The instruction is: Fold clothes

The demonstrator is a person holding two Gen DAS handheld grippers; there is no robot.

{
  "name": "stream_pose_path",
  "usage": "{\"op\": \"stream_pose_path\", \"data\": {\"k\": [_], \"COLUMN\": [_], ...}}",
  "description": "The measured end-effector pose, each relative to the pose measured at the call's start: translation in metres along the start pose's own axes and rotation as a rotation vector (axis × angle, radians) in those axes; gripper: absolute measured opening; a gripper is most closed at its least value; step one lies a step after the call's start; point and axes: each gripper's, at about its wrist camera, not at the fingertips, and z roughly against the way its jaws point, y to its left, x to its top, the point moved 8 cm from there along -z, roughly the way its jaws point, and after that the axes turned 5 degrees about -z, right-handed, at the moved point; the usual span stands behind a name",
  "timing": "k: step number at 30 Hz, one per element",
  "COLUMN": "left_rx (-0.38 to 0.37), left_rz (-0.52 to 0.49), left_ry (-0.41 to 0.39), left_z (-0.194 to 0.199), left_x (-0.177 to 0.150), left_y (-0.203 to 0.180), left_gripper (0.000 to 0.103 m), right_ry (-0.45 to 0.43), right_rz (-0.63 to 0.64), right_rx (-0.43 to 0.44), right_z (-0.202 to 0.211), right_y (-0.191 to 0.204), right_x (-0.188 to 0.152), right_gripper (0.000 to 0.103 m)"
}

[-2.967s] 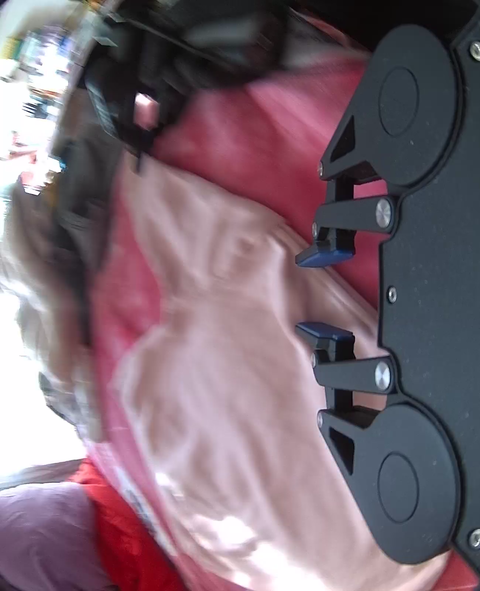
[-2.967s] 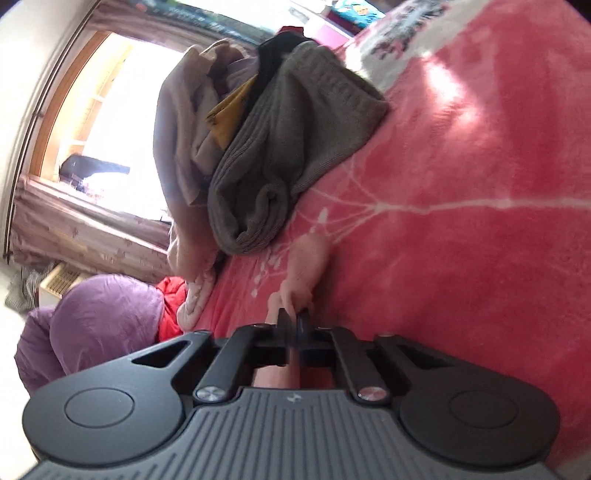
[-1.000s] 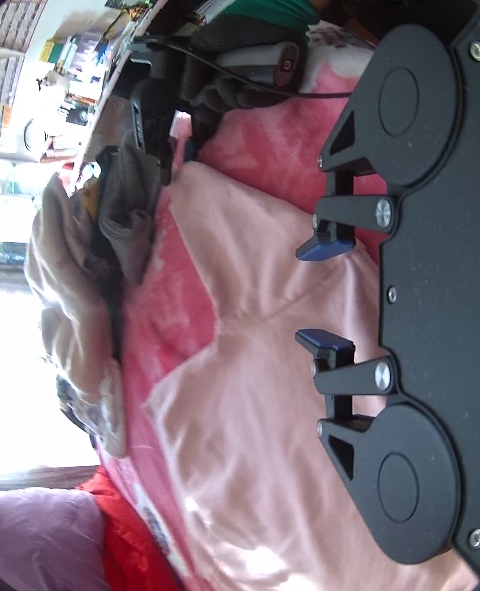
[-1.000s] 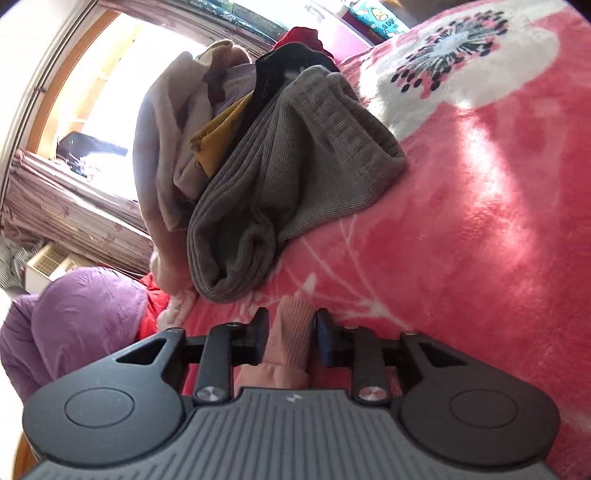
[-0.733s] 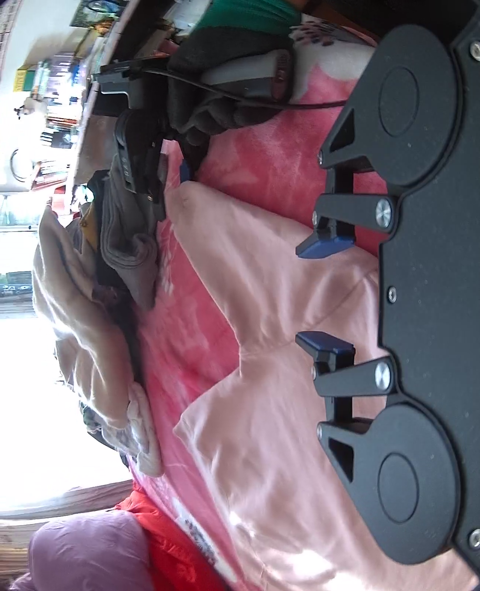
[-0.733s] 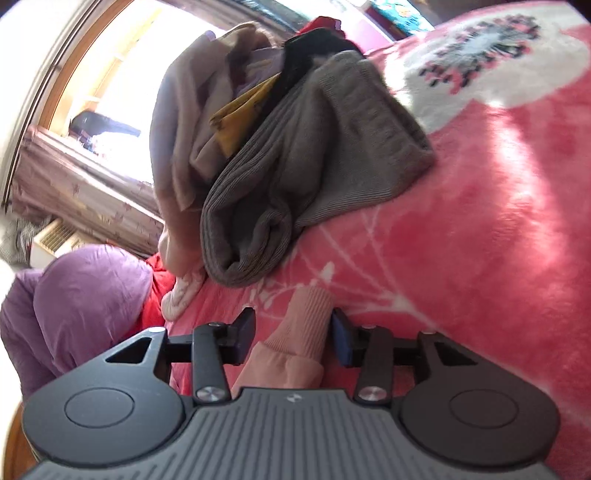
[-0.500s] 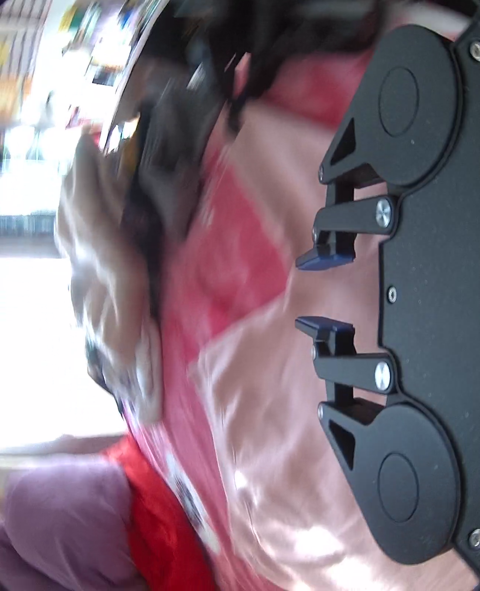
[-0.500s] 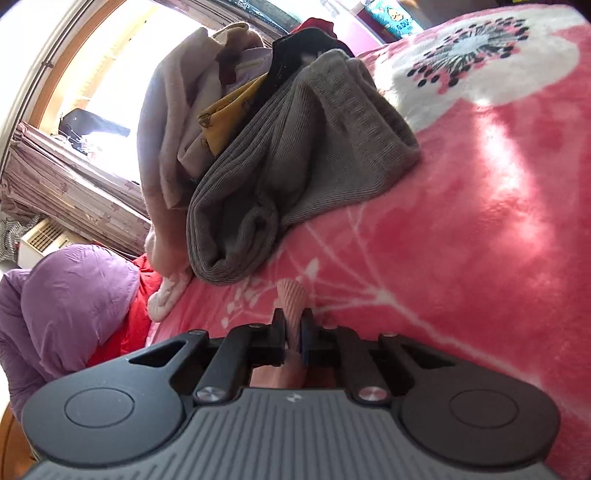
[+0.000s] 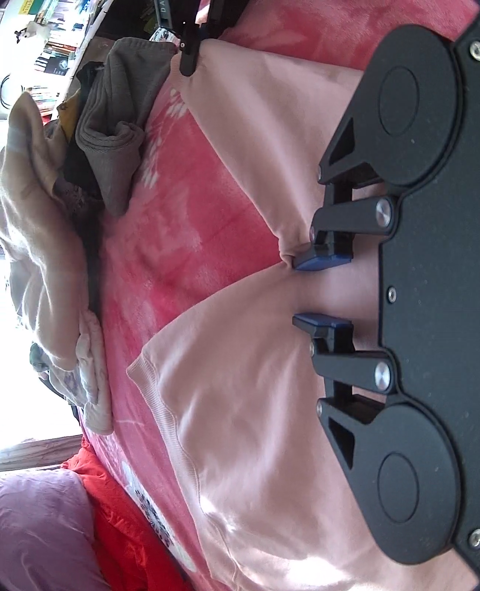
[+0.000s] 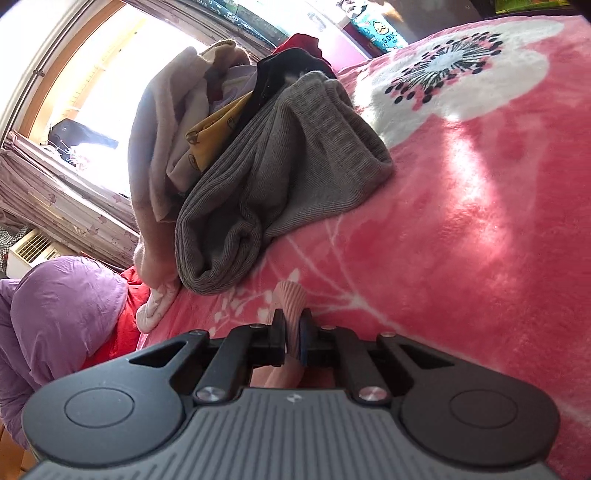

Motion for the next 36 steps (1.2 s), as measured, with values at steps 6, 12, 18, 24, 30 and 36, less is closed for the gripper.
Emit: {"op": "stream_pose_path", "data": {"k": [6,12,18,24,30,36], "left_rx": [-0.004,-0.055,-0.059,-0.093,-0.099,-0.123], "left_rz": [0.037,0.043,-0.106,-0.139,-0.12,-0.079], "left_ry": [-0.023,-0.14,-0.095,-0.108,-0.091,-0.012], "left_z": [0.026,0.082,0.072,0.099,0.121,0.131], "left_x": [0.011,-0.017,-0.052,-0.046,-0.056,-0.063], "left_y": [0.007,-0.015,-0.055,-0.048,-0.036,-0.017], "left_gripper": [0.029,0.029,0.029,0.038,0.044,0.057], "right_ry": [0.038,0.044,0.042,0.041,0.055,0.095], "right_rz": [-0.025,-0.095,-0.105,-0.132,-0.081,-0.04], "right_rx": [0.036,0.087,0.089,0.085,0.073,0.07], "right_z": [-0.002,0.005,0.013,0.017,0.015,0.01], "right_y": [0.002,0.001,0.003,-0.003,0.005,0.012], "right_x": [-0.002,0.0,0.0,0.001,-0.004,-0.015], "right_gripper": [0.013,0.03,0.041,0.042,0.048,0.048]}}
